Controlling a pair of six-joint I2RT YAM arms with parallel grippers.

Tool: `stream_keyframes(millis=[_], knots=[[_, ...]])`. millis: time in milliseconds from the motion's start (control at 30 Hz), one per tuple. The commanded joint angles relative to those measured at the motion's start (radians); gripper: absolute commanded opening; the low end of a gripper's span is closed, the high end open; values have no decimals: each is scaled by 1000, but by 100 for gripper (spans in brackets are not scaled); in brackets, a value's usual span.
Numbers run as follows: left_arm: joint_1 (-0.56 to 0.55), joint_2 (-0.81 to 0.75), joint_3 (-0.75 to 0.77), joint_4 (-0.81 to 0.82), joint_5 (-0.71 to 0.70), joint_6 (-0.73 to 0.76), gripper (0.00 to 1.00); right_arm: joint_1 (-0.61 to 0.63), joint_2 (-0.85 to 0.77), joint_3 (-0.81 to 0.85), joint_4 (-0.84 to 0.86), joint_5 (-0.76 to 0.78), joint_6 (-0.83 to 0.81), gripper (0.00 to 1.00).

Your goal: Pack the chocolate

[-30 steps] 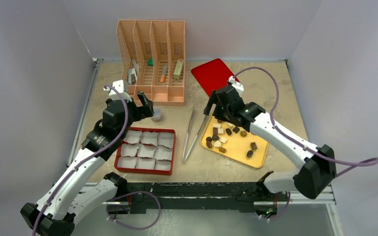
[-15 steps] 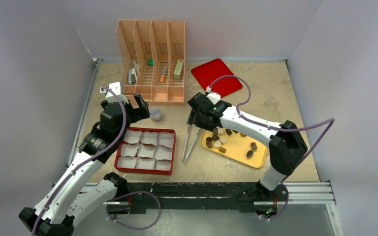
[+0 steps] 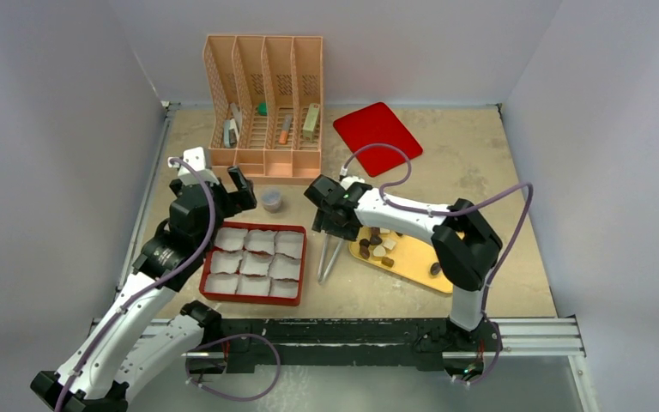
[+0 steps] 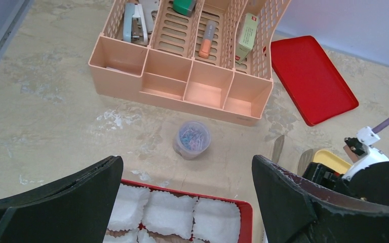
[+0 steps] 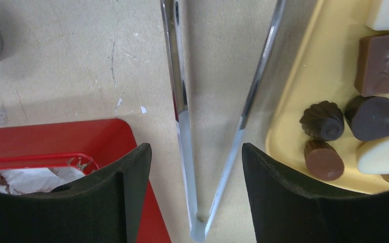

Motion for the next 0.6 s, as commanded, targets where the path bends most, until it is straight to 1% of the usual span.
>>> stream_keyframes(millis=[0,167,333,567], knots=[[-4,-16,-8,32,-24,17,98,9,39,73,-55,44,15,68],[-4,-18,-8,33,-27,17,99,11,79,97,-79,58,8,68],[-3,-18,-10,32,-25,16,98,13,116,143,-162,97,21,68],[-3,-17,-9,34,-22,17,98,15,131,137,-155,114,32,66]])
